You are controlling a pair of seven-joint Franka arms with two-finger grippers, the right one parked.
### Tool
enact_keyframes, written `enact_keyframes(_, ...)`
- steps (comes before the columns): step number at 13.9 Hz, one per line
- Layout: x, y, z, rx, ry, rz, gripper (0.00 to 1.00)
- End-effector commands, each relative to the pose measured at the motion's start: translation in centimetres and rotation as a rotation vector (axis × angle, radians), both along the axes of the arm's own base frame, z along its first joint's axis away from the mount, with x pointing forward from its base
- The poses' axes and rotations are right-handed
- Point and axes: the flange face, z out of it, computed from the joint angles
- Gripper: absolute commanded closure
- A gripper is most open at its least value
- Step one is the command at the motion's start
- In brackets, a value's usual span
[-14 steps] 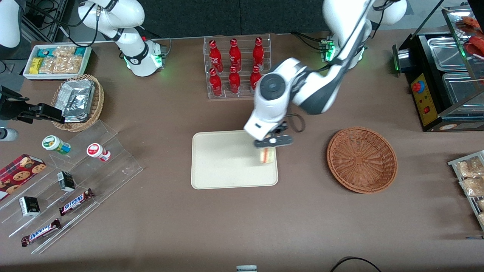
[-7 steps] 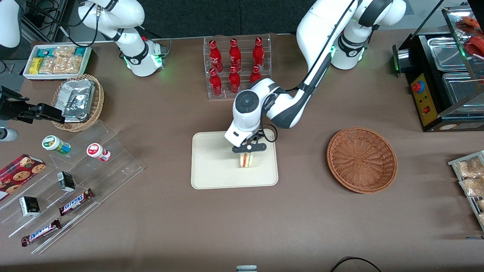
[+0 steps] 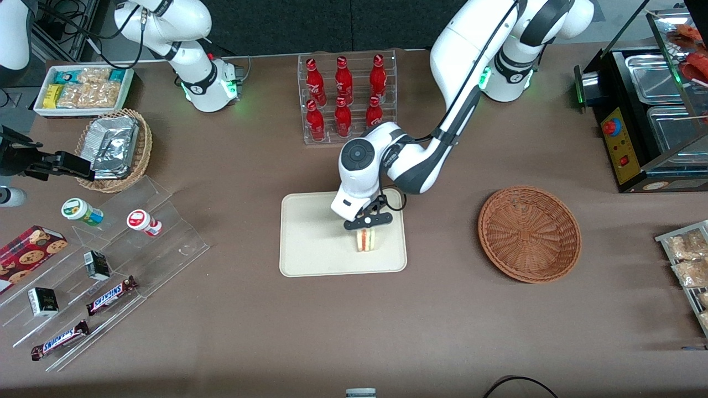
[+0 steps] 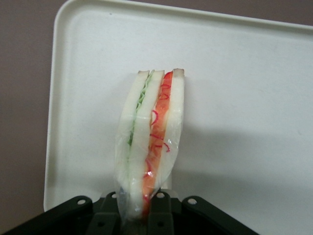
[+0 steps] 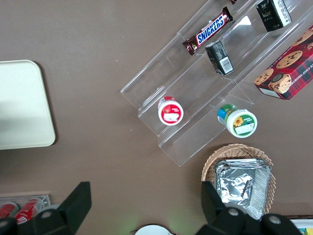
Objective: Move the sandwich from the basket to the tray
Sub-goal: 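Lower the sandwich onto the tray and open the left gripper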
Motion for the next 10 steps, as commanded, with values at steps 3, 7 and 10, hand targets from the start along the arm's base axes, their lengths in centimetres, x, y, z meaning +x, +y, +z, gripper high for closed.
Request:
enact_keyframes(3,0.4,-0.9,-0.1,0.008,-0.029,0.011,0.23)
enact_keyframes(7,1.1,-1.0,4.3,-0.009,-0.053,0.041,0.01)
enact_keyframes(10,3.3,2.0,12.9,-0.004,0.002,0.145,0.01)
